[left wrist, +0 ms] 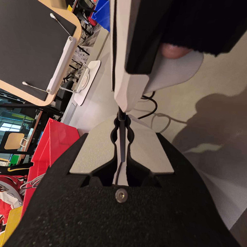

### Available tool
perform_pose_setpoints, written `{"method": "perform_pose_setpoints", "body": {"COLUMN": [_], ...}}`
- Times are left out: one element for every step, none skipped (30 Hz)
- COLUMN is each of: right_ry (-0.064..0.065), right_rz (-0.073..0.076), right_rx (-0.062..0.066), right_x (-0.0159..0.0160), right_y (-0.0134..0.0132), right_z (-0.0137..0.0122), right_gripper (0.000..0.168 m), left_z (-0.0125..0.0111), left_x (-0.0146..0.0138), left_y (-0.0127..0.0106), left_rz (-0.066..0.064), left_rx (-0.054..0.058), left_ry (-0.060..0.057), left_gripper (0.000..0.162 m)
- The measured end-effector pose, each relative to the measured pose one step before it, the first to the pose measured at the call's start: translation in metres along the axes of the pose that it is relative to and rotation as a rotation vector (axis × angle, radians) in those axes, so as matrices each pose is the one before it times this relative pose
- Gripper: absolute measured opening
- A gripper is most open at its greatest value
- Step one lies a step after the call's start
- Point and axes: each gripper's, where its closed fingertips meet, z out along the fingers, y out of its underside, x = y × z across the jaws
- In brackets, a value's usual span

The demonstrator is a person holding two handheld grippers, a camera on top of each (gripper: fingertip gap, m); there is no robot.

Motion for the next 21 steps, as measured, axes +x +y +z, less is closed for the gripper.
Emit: {"method": "perform_pose_setpoints", "body": {"right_ry": [0.0218,0.0157,0.0026,-0.0057,-0.0031,-0.0025,-0.0031,-0.0003,0.0015,-0.0012,-0.0055,-0.0053,0.0008,0.0092,0.0123,0.0119,0.0086,-0.0015,-0.0162,-0.0382,-0.0607], "right_rz": [-0.0245,-0.0171,0.0007,0.0148,0.0118,0.0046,0.0085,0.0135,0.0106,0.0053,0.0062,0.0189,0.0122,-0.0077,-0.0146,-0.0125,-0.0081,-0.0071,0.0044,0.0223,0.0374], "right_rx": [-0.0204,-0.0077,0.0047,0.0009,0.0030,0.0038,-0.0027,-0.0008,0.0064,0.0074,0.0026,0.0082,0.0093,-0.0015,-0.0028,-0.0047,-0.0048,0.0036,0.0132,0.0125,0.0119], "right_x": [0.00040,-0.00009,-0.00044,-0.00031,0.00025,0.00033,0.00032,0.00042,0.00029,0.00008,0.00017,-0.00018,-0.00020,0.00042,0.00043,0.00059,0.00070,0.00051,-0.00003,-0.00143,-0.00267], "right_y": [0.00169,0.00066,-0.00052,0.00081,0.00046,0.00032,0.00127,0.00112,0.00006,-0.00034,0.00007,-0.00087,-0.00111,0.00043,0.00050,0.00047,0.00076,-0.00017,-0.00129,-0.00213,-0.00298], "right_z": [0.00133,0.00086,0.00010,0.00042,0.00033,0.00013,0.00045,0.00076,0.00021,-0.00018,-0.00037,-0.00032,-0.00026,0.00001,0.00049,0.00076,0.00058,-0.00015,-0.00104,-0.00180,-0.00323], "right_gripper": [0.010,0.010,0.010,0.010,0.010,0.010,0.010,0.010,0.010,0.010,0.010,0.010,0.010,0.010,0.010,0.010,0.010,0.010,0.010,0.010,0.011], "left_z": [0.00059,-0.00001,-0.00026,0.00007,0.00029,0.00032,0.00065,0.00067,0.00018,-0.00007,-0.00021,-0.00034,-0.00020,0.00034,0.00062,0.00066,0.00057,0.00002,-0.00069,-0.00145,-0.00235], "left_x": [0.00030,-0.00058,0.00003,0.00081,0.00023,0.00006,0.00081,0.00084,-0.00002,-0.00031,-0.00036,-0.00086,-0.00058,0.00042,0.00031,0.00033,0.00029,-0.00060,-0.00184,-0.00321,-0.00456], "left_y": [0.00093,0.00069,0.00019,0.00025,0.00019,0.00005,0.00044,0.00046,0.00004,-0.00028,-0.00028,-0.00040,-0.00033,0.00004,0.00048,0.00069,0.00042,-0.00032,-0.00120,-0.00255,-0.00398], "left_rz": [0.0101,0.0095,-0.0050,-0.0145,0.0000,0.0134,0.0058,-0.0021,0.0012,0.0048,0.0038,-0.0010,-0.0063,-0.0049,0.0017,0.0035,0.0037,0.0064,0.0111,0.0217,0.0364], "left_rx": [-0.0124,-0.0060,0.0032,-0.0026,-0.0070,-0.0066,-0.0063,-0.0031,0.0012,0.0016,0.0010,0.0015,-0.0011,-0.0055,-0.0031,0.0011,0.0044,0.0114,0.0180,0.0243,0.0281], "left_ry": [-0.0082,-0.0141,-0.0010,0.0098,-0.0035,-0.0097,0.0014,0.0054,-0.0022,-0.0053,-0.0038,-0.0060,-0.0028,0.0030,0.0000,0.0003,0.0027,-0.0020,-0.0107,-0.0235,-0.0392], "left_gripper": [0.009,0.009,0.008,0.008,0.008,0.008,0.008,0.008,0.008,0.008,0.008,0.009,0.008,0.008,0.008,0.008,0.008,0.009,0.009,0.009,0.009]}}
